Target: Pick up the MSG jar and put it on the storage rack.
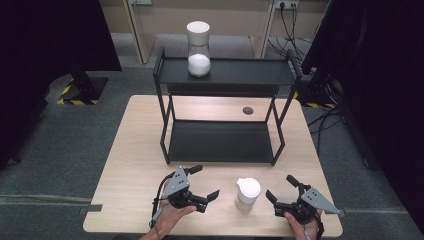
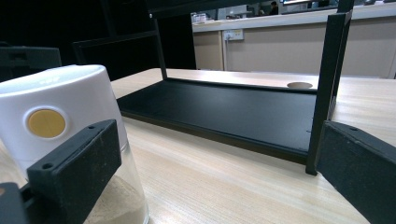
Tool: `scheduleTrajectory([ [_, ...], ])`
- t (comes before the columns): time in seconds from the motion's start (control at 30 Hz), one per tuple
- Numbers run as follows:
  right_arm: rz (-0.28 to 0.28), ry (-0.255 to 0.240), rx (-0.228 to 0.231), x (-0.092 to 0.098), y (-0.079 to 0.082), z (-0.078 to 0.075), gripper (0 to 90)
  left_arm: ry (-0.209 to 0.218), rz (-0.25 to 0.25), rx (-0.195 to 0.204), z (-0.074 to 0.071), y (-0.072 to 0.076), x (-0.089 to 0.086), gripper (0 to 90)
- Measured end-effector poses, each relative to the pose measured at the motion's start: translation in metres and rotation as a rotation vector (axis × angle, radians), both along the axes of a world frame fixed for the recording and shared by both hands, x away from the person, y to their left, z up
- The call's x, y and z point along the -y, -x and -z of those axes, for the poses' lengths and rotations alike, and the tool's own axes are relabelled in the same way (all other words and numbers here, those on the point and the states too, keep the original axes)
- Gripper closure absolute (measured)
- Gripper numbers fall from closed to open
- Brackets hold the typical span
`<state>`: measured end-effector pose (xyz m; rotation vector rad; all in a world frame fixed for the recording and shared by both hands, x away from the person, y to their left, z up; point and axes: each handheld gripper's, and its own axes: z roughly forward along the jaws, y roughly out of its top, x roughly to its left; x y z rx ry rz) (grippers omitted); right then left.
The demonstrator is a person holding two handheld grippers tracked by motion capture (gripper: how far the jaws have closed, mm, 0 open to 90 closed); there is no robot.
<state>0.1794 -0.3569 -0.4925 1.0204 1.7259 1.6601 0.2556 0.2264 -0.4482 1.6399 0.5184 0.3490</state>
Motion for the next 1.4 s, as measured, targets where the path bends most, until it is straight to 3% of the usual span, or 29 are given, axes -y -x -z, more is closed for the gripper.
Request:
scheduleTrajectory([
  [0.33,-0.001,0.002,0.002,0.0,0.0,0.0,0.6,-0.005,-0.012,0.033,0.017,0.006,-0.005,0.1],
  [0.6,0.0,0.001,0.002,0.001,0.001,0.0,0.5,-0.016,-0.011,0.017,0.03,0.009,-0.006,0.1],
  [1.4,-0.003,-0.015,0.001,0.004,0.004,0.003,0.6,-0.035,-0.021,0.036,0.036,0.013,-0.006,0.1],
])
